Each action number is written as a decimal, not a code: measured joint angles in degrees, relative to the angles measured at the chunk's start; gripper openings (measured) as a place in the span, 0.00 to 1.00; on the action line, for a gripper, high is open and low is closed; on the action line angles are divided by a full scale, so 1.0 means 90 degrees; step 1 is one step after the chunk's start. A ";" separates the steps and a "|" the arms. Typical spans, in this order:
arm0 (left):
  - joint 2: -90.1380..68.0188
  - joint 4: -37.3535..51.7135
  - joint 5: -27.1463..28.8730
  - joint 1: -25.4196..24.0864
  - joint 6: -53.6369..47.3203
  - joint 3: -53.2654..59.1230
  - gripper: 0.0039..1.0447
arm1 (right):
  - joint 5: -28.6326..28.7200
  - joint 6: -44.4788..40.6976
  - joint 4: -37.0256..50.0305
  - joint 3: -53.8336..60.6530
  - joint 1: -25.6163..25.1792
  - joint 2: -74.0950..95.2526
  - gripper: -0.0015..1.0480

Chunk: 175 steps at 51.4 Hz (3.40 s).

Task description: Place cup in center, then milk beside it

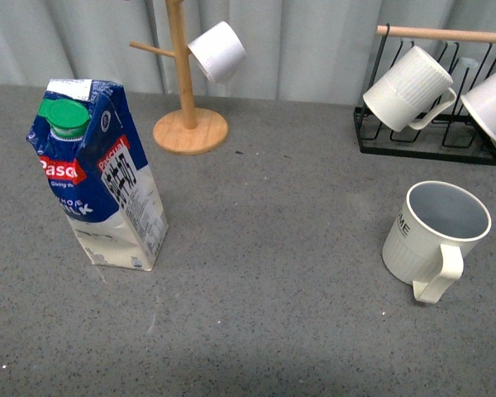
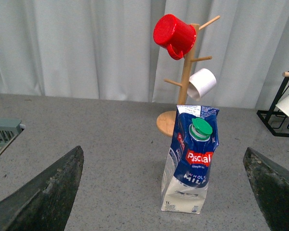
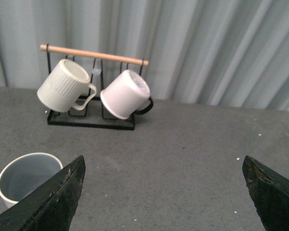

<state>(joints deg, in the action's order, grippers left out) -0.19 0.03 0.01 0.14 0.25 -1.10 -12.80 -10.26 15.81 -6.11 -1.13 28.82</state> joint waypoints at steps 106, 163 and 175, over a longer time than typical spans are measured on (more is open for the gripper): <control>0.0000 0.0000 0.0000 0.0000 0.0000 0.0000 0.94 | 0.1637 0.2052 -0.2783 -0.5423 0.0877 0.8505 0.01; 0.0000 0.0000 0.0000 0.0000 0.0000 0.0000 0.94 | 0.1698 0.2433 -0.3191 -0.7070 0.2314 0.9843 0.10; 0.0000 0.0000 0.0000 0.0000 0.0000 0.0000 0.94 | 0.1892 0.2650 -0.2863 -0.7006 0.2249 0.9578 0.53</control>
<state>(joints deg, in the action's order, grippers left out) -0.19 0.03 0.01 0.14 0.25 -1.10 4.23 13.58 -9.96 -69.17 19.11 115.02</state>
